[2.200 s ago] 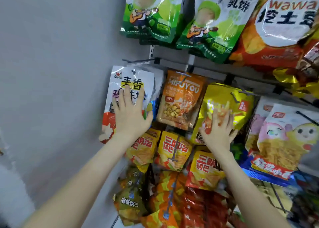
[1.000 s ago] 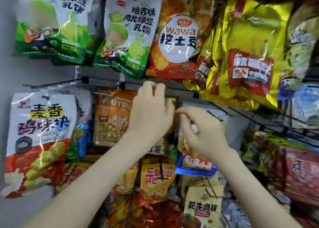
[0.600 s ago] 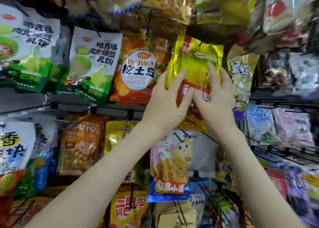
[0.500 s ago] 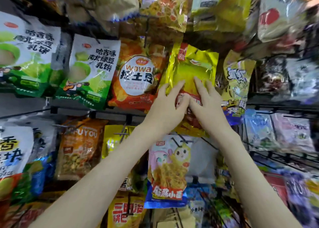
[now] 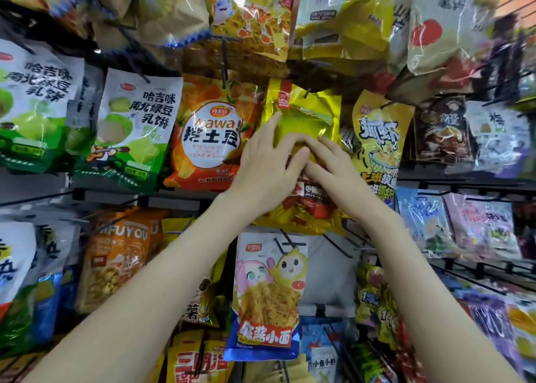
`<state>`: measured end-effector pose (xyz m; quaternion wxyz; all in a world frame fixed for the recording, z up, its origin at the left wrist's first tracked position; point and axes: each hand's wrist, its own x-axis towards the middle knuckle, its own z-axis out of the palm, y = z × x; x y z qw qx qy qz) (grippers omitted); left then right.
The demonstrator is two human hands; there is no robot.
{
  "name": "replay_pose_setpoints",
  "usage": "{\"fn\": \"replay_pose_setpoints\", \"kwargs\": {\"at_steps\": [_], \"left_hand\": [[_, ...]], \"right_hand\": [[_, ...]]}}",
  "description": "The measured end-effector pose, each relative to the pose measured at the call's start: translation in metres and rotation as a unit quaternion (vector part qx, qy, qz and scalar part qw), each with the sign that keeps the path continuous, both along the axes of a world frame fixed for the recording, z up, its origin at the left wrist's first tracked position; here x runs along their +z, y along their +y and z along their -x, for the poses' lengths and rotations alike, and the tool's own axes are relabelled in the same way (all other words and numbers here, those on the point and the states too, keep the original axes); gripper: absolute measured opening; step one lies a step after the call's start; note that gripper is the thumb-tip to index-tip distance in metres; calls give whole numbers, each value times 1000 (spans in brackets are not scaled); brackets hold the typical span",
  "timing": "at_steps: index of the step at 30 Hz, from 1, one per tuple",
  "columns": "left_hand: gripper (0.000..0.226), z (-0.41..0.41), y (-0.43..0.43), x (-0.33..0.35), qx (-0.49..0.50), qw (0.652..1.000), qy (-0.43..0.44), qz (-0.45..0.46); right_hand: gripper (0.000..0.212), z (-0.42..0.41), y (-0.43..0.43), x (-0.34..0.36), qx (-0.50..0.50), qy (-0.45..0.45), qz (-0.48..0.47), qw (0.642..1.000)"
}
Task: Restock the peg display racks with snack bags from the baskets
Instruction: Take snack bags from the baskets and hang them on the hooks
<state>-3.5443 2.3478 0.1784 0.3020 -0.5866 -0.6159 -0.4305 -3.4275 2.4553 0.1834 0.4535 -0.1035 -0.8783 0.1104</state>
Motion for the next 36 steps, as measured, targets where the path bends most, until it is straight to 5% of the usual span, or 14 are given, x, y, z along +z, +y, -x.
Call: {"fn": "replay_pose_setpoints", "kwargs": {"at_steps": [4, 8, 12, 19, 32, 36], "left_hand": [[50, -3, 20, 37, 92, 989, 87, 74], [64, -5, 36, 61, 158, 972, 127, 121], [71, -6, 47, 74, 194, 955, 135, 182], [72, -21, 65, 82, 246, 943, 68, 214], [72, -44, 81, 85, 290, 936, 0, 202], [72, -39, 82, 84, 282, 939, 5, 198]], "right_hand": [[50, -16, 21, 0, 17, 135, -29, 990], [49, -24, 71, 14, -119, 226, -29, 966], [54, -27, 122, 42, -197, 183, 18, 963], [55, -21, 150, 76, -159, 137, 101, 972], [49, -5, 147, 68, -278, 133, -77, 948], [52, 1, 153, 81, -288, 24, -37, 957]]}}
